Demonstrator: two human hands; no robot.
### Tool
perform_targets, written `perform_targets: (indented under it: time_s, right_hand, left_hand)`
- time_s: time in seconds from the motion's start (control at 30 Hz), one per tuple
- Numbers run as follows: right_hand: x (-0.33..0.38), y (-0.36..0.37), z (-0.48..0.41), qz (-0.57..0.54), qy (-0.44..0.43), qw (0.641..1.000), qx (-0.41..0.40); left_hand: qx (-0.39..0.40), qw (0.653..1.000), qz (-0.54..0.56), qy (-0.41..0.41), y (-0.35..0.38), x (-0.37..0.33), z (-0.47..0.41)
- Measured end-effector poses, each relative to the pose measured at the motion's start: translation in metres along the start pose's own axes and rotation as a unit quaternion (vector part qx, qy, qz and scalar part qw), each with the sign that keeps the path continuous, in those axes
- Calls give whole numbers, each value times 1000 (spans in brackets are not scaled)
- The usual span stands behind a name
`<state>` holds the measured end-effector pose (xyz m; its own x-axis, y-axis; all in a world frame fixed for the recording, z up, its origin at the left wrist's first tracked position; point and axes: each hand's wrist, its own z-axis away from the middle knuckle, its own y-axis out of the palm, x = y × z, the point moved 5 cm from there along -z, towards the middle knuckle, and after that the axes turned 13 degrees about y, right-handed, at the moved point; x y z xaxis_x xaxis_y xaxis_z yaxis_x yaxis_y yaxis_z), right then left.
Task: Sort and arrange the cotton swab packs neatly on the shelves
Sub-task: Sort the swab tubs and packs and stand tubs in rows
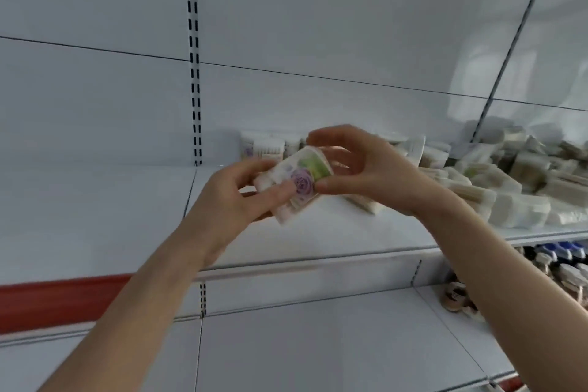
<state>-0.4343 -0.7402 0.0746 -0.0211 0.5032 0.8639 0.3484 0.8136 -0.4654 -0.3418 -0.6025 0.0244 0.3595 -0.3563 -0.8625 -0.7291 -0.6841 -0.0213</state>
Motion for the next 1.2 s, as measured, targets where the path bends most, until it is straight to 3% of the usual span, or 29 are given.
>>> perform_targets:
  time_s: [0.1, 0.23, 0.43, 0.57, 0.63, 0.73, 0.83, 0.93, 1.03, 1.13, 1.2]
  right_hand:
    - [-2, 4, -15, -64, 5, 998, -5]
    - [3, 19, -29, -93, 36, 994, 35]
    - [15, 33, -46, -75, 47, 996, 31]
    - [11, 47, -60, -218, 99, 968, 69]
    - [5, 53, -64, -225, 118, 963, 94]
    - [8, 43, -70, -73, 61, 994, 62]
    - [22, 44, -71, 65, -1, 992, 107]
    - [25, 54, -74, 113, 1, 985, 134]
    - [18, 50, -87, 77, 35, 993, 77]
    - [9, 48, -112, -52, 83, 995, 5]
    - [8, 60, -130, -50, 86, 995, -13]
  left_hand:
    - [-78, 996, 53, -4, -10, -1, 3]
    - [-171, 985, 21, 18, -26, -3, 2]
    - [-146, 978, -127, 81, -40, -16, -2]
    - [-185, 973, -108, 92, -50, -21, -6]
    - [-203, 971, -85, 90, -58, -21, -9]
    - [-167, 977, -101, 81, -68, -20, -15]
    - [-104, 983, -124, 83, -72, -21, -23]
    - [-97, 974, -182, 98, -72, -24, -30]
    - [-98, 958, -254, 91, -73, -18, -26]
    - [20, 891, -450, 54, -72, 6, -13]
    - [125, 836, -535, -6, -74, 28, -4]
